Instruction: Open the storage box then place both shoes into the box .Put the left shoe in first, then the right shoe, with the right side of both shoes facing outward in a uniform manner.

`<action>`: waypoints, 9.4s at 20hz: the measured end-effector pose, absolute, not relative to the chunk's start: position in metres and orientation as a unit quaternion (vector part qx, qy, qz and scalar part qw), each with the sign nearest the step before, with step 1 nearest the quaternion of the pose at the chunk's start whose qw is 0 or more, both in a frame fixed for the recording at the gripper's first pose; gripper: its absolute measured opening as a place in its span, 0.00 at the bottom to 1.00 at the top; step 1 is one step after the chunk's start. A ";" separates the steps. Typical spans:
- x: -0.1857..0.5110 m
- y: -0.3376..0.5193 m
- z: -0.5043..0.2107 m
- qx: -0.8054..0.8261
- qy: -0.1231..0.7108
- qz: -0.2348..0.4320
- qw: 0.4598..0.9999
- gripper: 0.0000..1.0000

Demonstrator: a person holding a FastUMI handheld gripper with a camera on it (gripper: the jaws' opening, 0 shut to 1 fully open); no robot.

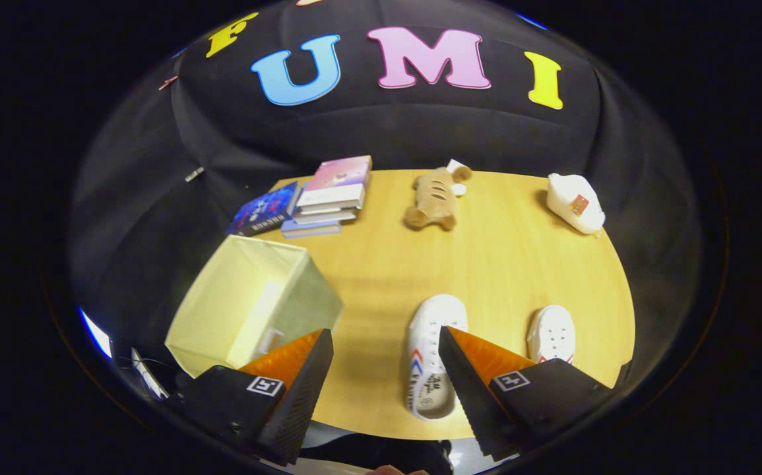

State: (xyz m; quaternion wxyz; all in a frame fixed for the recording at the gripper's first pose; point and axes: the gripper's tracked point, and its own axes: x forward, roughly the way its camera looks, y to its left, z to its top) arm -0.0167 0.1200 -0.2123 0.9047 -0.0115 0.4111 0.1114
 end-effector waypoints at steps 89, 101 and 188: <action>-0.038 0.385 -0.226 0.078 0.479 0.219 0.846 0.98; -0.033 0.178 -0.163 -0.014 0.387 0.192 0.902 0.99; -0.055 0.327 -0.205 0.141 0.538 0.132 0.821 0.07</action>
